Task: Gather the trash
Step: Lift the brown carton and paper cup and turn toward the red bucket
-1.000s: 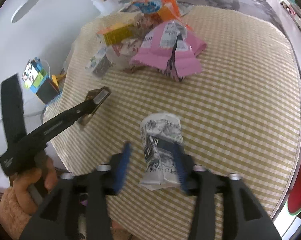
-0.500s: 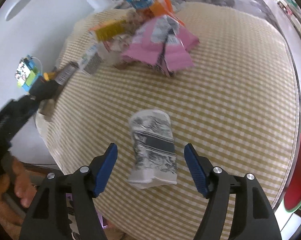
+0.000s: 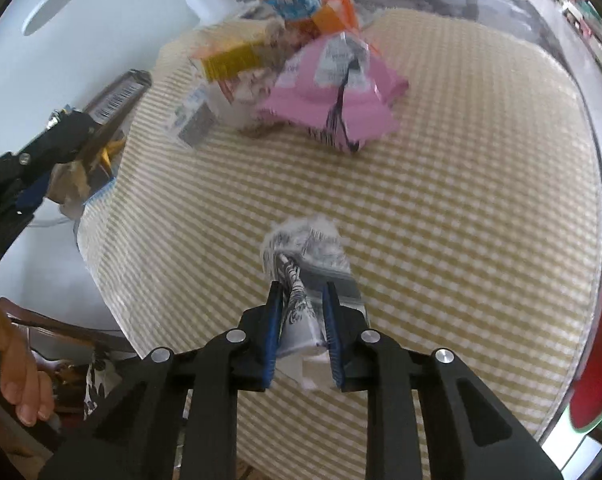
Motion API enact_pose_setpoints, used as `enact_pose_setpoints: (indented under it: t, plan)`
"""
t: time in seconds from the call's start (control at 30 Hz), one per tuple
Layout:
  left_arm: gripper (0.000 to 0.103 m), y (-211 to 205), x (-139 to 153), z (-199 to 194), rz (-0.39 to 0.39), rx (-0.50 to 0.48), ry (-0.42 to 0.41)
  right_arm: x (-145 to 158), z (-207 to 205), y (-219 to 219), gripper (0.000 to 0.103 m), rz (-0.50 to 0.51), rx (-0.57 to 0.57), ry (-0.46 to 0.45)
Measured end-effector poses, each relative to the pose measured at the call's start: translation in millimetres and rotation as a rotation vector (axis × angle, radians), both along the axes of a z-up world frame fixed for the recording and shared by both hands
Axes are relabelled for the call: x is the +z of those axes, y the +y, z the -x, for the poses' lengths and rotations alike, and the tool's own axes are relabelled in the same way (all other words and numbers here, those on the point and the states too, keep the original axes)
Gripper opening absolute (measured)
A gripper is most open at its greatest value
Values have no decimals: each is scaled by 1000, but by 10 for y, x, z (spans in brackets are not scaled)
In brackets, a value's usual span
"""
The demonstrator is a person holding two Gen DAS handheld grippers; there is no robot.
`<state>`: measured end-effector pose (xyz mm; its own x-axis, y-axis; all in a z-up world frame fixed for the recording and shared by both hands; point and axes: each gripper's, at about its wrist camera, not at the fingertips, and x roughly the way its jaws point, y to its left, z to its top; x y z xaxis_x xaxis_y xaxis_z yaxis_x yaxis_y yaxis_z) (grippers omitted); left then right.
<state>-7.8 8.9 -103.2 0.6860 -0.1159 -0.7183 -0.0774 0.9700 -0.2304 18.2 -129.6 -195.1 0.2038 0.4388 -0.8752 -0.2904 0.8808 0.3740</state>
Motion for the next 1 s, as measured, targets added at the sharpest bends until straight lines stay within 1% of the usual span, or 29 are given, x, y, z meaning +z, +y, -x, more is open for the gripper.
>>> enact_pose_setpoints:
  t: [0.1,0.3,0.4,0.6,0.83,1.0]
  plan:
    - [38,-69,56,-9,3,-15,-13,133,-8,-82,20,-24,-16,-28]
    - [38,-193,147,-22,0,-45,-38,545,3,-288,19,-66,-64,-144]
    - [38,-247,157,-11,2,-57,-42,685,31,-351,19,-79,-78,-183]
    - [38,-313,173,15,4,-68,-41,804,22,-492,19,-102,-99,-209]
    - [38,-408,244,60,2,-87,-59,946,80,-621,19,-122,-127,-240]
    - [38,-523,302,82,15,-111,-61,1039,118,-751,19,-138,-151,-262]
